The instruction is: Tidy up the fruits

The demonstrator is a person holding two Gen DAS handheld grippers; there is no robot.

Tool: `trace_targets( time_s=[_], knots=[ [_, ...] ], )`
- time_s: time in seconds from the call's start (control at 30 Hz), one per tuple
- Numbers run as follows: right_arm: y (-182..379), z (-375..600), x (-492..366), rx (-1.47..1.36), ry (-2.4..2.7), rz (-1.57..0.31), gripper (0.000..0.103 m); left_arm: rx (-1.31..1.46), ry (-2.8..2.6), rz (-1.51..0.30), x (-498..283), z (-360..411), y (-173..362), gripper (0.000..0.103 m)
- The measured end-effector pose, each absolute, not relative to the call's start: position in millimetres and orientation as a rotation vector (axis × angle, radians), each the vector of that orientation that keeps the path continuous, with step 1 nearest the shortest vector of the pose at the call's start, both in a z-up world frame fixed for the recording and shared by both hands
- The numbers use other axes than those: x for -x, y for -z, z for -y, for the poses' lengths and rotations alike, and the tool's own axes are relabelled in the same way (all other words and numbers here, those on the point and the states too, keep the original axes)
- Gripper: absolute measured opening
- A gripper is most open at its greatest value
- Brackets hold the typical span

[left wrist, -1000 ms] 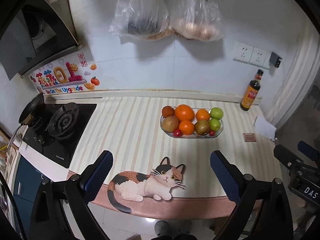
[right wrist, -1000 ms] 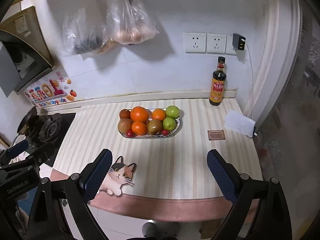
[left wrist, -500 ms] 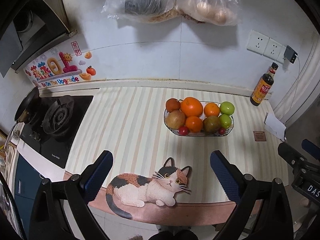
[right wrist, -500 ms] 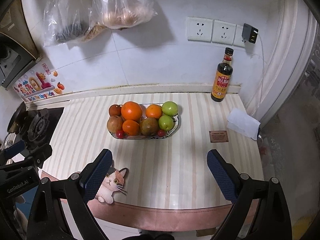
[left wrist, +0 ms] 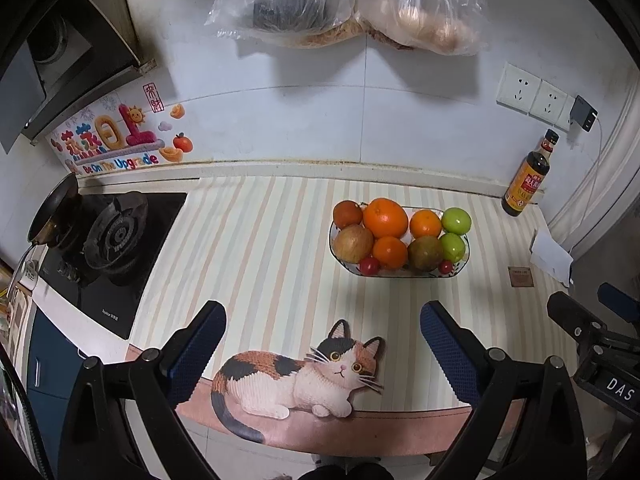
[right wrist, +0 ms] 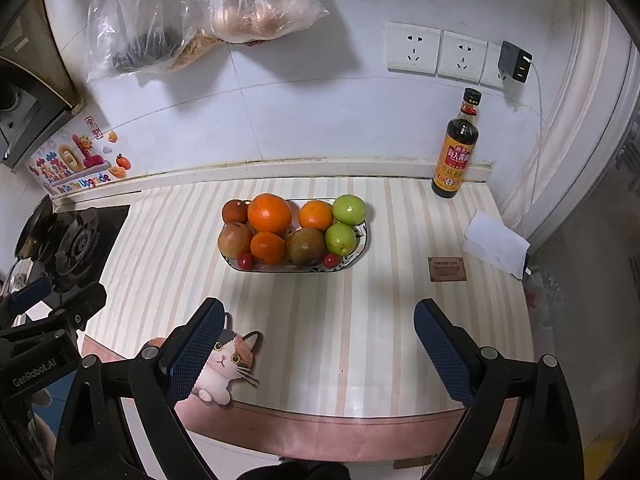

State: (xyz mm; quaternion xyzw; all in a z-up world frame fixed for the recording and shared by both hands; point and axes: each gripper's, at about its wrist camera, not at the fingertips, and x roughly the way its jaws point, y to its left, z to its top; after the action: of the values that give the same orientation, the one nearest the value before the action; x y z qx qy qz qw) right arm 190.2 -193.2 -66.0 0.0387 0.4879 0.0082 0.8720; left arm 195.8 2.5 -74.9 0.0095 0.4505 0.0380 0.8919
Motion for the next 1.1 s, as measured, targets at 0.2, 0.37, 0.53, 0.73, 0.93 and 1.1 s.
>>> trace_targets(
  time_s=[0.2, 0.37, 0.53, 0.73, 0.93, 1.1],
  knots=[
    [64.9, 193.7, -189.7, -0.086, -0.018, -1.016, 0.101, -0.017, -0.081, -0.928, -196.6, -3.4, 73.9, 0.102],
    [63.2, 193.5, -190.6, -0.086, -0.018, -1.015, 0.102, -0.020, -0.080, -0.931, -197.4, -2.3, 74.4, 0.103],
    [62.4, 194.8, -193.9, -0.084, -0.020, -1.013, 0.102, -0.022, -0.080, -0.925, -197.4, -2.0, 74.1, 0.103],
    [62.3, 195.2, -194.6, -0.085, -0.022, -1.013, 0.102, -0.023, -0.080, -0.926, -197.0, -1.6, 74.1, 0.103],
    [61.9, 194.4, -196.2, -0.084, -0.022, -1.012, 0.102, -0.023, -0.077, -0.927, -197.4, -2.0, 73.9, 0.103],
    [62.2, 194.2, -196.0, -0.082, -0.022, -1.014, 0.102, -0.020, -0.075, -0.927, -197.7, -2.8, 73.6, 0.103]
  ],
)
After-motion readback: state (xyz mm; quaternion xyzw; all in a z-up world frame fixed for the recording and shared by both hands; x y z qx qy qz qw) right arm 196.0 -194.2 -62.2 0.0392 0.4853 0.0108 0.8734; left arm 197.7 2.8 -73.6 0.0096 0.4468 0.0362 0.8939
